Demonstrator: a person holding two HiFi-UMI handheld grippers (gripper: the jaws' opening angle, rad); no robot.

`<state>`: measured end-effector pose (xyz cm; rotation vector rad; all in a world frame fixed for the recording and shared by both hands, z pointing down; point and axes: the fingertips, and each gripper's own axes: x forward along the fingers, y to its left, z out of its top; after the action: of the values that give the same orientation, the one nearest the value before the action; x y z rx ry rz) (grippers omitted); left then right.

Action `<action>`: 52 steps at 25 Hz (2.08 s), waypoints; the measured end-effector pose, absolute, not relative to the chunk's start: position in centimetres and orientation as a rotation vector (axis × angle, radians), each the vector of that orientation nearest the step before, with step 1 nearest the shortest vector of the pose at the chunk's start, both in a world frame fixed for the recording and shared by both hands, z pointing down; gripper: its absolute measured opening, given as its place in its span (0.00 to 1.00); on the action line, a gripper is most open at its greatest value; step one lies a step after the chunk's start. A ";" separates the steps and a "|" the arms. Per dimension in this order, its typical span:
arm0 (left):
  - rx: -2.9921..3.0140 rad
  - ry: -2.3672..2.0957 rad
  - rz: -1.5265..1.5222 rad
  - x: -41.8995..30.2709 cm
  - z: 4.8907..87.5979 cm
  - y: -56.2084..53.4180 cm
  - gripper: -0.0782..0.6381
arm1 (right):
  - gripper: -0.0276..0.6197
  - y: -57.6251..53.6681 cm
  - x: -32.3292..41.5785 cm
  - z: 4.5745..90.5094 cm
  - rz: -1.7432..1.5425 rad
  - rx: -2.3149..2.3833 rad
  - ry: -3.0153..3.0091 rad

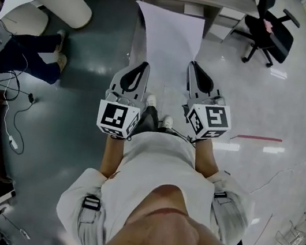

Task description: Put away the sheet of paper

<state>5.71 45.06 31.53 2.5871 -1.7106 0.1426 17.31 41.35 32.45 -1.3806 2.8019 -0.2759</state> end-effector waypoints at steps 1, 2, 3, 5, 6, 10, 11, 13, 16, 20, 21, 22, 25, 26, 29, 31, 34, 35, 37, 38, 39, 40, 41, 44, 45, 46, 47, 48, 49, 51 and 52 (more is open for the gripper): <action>2.588 -1.708 0.144 5.6 31.6 44.8 0.14 | 0.07 41.1 17.2 32.5 -0.278 -1.382 2.802; 2.590 -1.705 0.145 5.5 31.6 44.5 0.14 | 0.07 40.8 17.0 32.5 -0.279 -1.385 2.800; 2.594 -1.703 0.145 5.2 31.5 44.0 0.14 | 0.07 40.3 16.8 32.5 -0.279 -1.389 2.798; 2.601 -1.700 0.140 4.7 31.5 42.9 0.14 | 0.07 39.4 16.4 32.5 -0.276 -1.397 2.794; 2.604 -1.697 0.136 4.4 31.5 42.4 0.14 | 0.07 38.9 16.1 32.5 -0.273 -1.402 2.794; 2.614 -1.686 0.120 3.8 31.5 40.3 0.14 | 0.07 37.0 15.5 32.6 -0.262 -1.418 2.799; 2.615 -1.682 0.117 3.6 31.6 39.8 0.14 | 0.07 36.5 15.4 32.6 -0.260 -1.421 2.800; 2.616 -1.676 0.117 3.1 31.7 38.8 0.14 | 0.07 35.5 14.9 32.5 -0.256 -1.427 2.799; 2.619 -1.667 0.120 2.2 31.8 37.3 0.14 | 0.07 34.2 14.1 32.6 -0.256 -1.439 2.800; 2.632 -1.651 0.109 0.7 31.7 36.5 0.14 | 0.07 33.5 12.5 32.6 -0.249 -1.460 2.801; 2.635 -1.646 0.107 0.3 31.6 36.3 0.14 | 0.07 33.3 12.2 32.5 -0.246 -1.465 2.799; 2.639 -1.640 0.106 0.1 31.6 36.0 0.14 | 0.07 33.1 12.0 32.5 -0.244 -1.471 2.797; 2.649 -1.622 0.107 -0.7 31.4 35.0 0.14 | 0.07 32.2 11.1 32.3 -0.243 -1.490 2.792; 2.652 -1.617 0.108 -1.0 31.4 34.6 0.14 | 0.07 32.0 10.8 32.2 -0.244 -1.496 2.792; 2.659 -1.603 0.110 -1.7 31.5 33.7 0.14 | 0.07 31.1 10.0 32.4 -0.245 -1.510 2.792; 2.664 -1.591 0.113 -2.0 31.8 33.2 0.14 | 0.07 30.6 9.5 32.6 -0.247 -1.518 2.790; 2.654 -1.583 0.112 -2.7 32.2 32.6 0.14 | 0.07 30.2 8.8 32.9 -0.257 -1.524 2.794; 2.650 -1.582 0.113 -2.8 32.2 32.5 0.14 | 0.07 30.2 8.6 33.0 -0.262 -1.526 2.798; 2.645 -1.577 0.113 -3.0 32.2 32.2 0.14 | 0.07 29.9 8.5 32.9 -0.268 -1.532 2.803; 2.643 -1.575 0.113 -3.1 32.2 32.1 0.14 | 0.07 29.7 8.5 32.8 -0.269 -1.533 2.805; 2.639 -1.575 0.114 -3.2 32.2 31.9 0.14 | 0.07 29.5 8.4 32.8 -0.269 -1.532 2.807; 2.635 -1.577 0.114 -3.4 32.3 31.6 0.14 | 0.07 29.3 8.2 32.8 -0.269 -1.530 2.809; 2.631 -1.581 0.113 -3.5 32.4 31.4 0.14 | 0.07 29.0 8.1 32.8 -0.268 -1.527 2.812; 2.619 -1.600 0.113 -4.2 32.4 30.7 0.14 | 0.07 28.4 7.8 32.8 -0.267 -1.516 2.814; 2.613 -1.609 0.117 -4.3 32.5 30.4 0.14 | 0.07 28.1 7.8 32.8 -0.268 -1.510 2.814; 2.608 -1.617 0.122 -4.4 32.5 30.1 0.14 | 0.07 27.6 8.0 32.7 -0.269 -1.504 2.813; 2.606 -1.624 0.125 -4.3 32.5 29.6 0.14 | 0.07 27.1 8.1 32.8 -0.270 -1.499 2.812; 2.605 -1.629 0.129 -4.2 32.5 29.1 0.14 | 0.07 26.5 8.3 32.8 -0.271 -1.494 2.811; 2.606 -1.635 0.131 -4.1 32.4 28.5 0.14 | 0.07 25.8 8.5 32.8 -0.270 -1.488 2.810; 2.609 -1.646 0.133 -3.8 32.1 27.4 0.14 | 0.07 24.7 8.6 32.7 -0.267 -1.472 2.813; 2.611 -1.653 0.133 -3.7 32.0 26.9 0.14 | 0.07 24.2 8.6 32.6 -0.263 -1.463 2.815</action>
<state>-3.66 26.93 31.97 2.6110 -1.6530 0.1332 8.62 24.18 32.60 -1.4626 2.8155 -0.2631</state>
